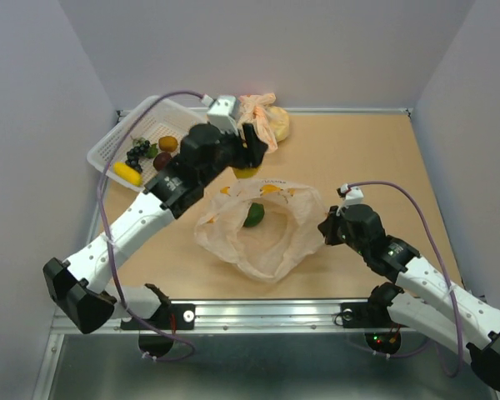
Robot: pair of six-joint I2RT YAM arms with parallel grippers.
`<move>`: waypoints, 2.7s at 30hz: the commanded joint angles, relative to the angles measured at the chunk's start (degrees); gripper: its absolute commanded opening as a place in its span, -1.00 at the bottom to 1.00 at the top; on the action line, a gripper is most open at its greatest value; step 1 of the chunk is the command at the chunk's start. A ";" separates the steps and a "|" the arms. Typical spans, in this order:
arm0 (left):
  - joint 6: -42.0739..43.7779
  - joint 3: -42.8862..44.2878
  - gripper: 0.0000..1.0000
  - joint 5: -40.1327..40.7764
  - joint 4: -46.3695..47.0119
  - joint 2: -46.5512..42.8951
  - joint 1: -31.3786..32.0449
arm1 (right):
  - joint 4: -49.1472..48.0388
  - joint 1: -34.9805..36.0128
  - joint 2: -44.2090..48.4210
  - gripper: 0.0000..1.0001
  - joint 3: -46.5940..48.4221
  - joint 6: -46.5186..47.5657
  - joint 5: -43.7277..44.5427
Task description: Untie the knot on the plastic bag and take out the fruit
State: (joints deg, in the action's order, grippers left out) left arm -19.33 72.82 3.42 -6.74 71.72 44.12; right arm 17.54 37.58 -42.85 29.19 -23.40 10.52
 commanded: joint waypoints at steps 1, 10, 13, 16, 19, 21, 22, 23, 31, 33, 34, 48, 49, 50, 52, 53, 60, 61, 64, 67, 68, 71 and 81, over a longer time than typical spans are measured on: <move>0.88 10.04 -0.97 3.76 -6.09 4.38 -10.26 | -1.02 0.21 -0.13 -0.99 2.54 0.37 0.29; -3.08 11.30 -0.54 13.62 3.75 16.42 -32.93 | -0.93 0.21 0.14 -0.99 3.24 1.60 -1.11; -2.91 11.73 -0.07 15.99 6.47 20.46 -36.64 | -0.93 0.21 0.05 -0.99 3.59 1.69 -2.34; -2.90 13.14 0.21 15.83 6.48 24.51 -40.59 | -0.93 0.21 -0.04 -0.99 4.03 1.95 -2.96; -3.43 15.24 0.63 15.21 5.00 27.40 -43.41 | -0.93 0.21 0.05 -0.99 4.21 2.39 -2.79; -3.96 17.17 0.93 15.12 2.10 28.73 -43.68 | -0.93 0.21 0.05 -0.99 4.12 2.48 -2.53; -4.05 17.53 0.93 15.12 1.30 28.74 -43.68 | -0.93 0.21 0.13 -0.99 4.12 2.57 -2.53; -4.31 17.54 0.94 14.43 0.86 28.65 -43.68 | -0.93 0.21 0.22 -0.99 4.12 2.48 -2.35; -5.63 5.87 0.94 10.29 1.99 15.76 -43.24 | -0.93 0.21 0.31 -0.99 4.30 2.92 -2.18; -4.67 3.22 0.94 9.76 2.00 10.49 -41.75 | -0.93 0.21 0.83 -0.99 4.38 2.83 -1.65; -3.88 0.77 0.92 9.41 1.91 8.54 -39.40 | -0.93 0.21 0.93 -0.99 4.38 2.92 -1.30; -3.97 -12.09 0.63 8.98 -2.13 -11.09 10.87 | -0.93 0.21 1.01 -0.99 4.47 2.22 -0.86; -1.26 -11.04 0.63 9.41 -2.74 -8.90 14.56 | -0.93 0.21 1.01 -0.99 4.30 2.22 -1.12; 0.07 -10.51 0.63 10.19 -3.45 -7.49 16.59 | -0.93 0.12 1.10 -0.99 4.30 2.04 -1.12; 2.79 -8.41 0.63 11.43 -6.07 -2.50 18.80 | -0.93 0.21 1.54 -0.99 4.12 1.78 -1.38; 3.42 -7.70 0.63 11.87 -6.79 -0.81 19.94 | -0.93 0.30 1.72 -0.99 4.21 1.78 -1.38; 5.88 -6.02 0.62 21.00 -7.58 9.83 21.89 | -0.67 0.30 4.18 -0.99 3.77 0.55 -1.82; 5.80 -5.76 0.62 22.41 -8.28 12.45 21.80 | -0.49 0.21 4.27 -0.99 4.12 0.46 -2.00; 4.75 -5.32 0.70 27.94 -9.95 17.29 20.58 | -0.23 0.21 4.09 -0.99 4.82 0.81 -2.70; 3.78 -6.20 0.75 30.06 -9.17 20.47 17.93 | -0.14 0.21 3.91 -0.99 5.18 1.16 -2.88; 3.51 -6.63 0.75 30.67 -8.82 21.08 16.02 | -0.14 0.21 3.91 -0.99 5.26 1.25 -2.88; 4.56 -7.60 0.79 31.12 -5.84 23.27 12.67 | -0.14 0.21 4.00 -0.99 5.35 1.42 -2.97; 8.78 -8.04 0.79 23.22 1.29 29.43 7.30 | -0.14 0.21 3.12 -0.99 4.56 2.22 -2.44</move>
State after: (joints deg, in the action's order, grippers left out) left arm -13.13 64.95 29.30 -8.86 99.94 52.10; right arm 17.76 37.58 -39.88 30.55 -22.22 8.05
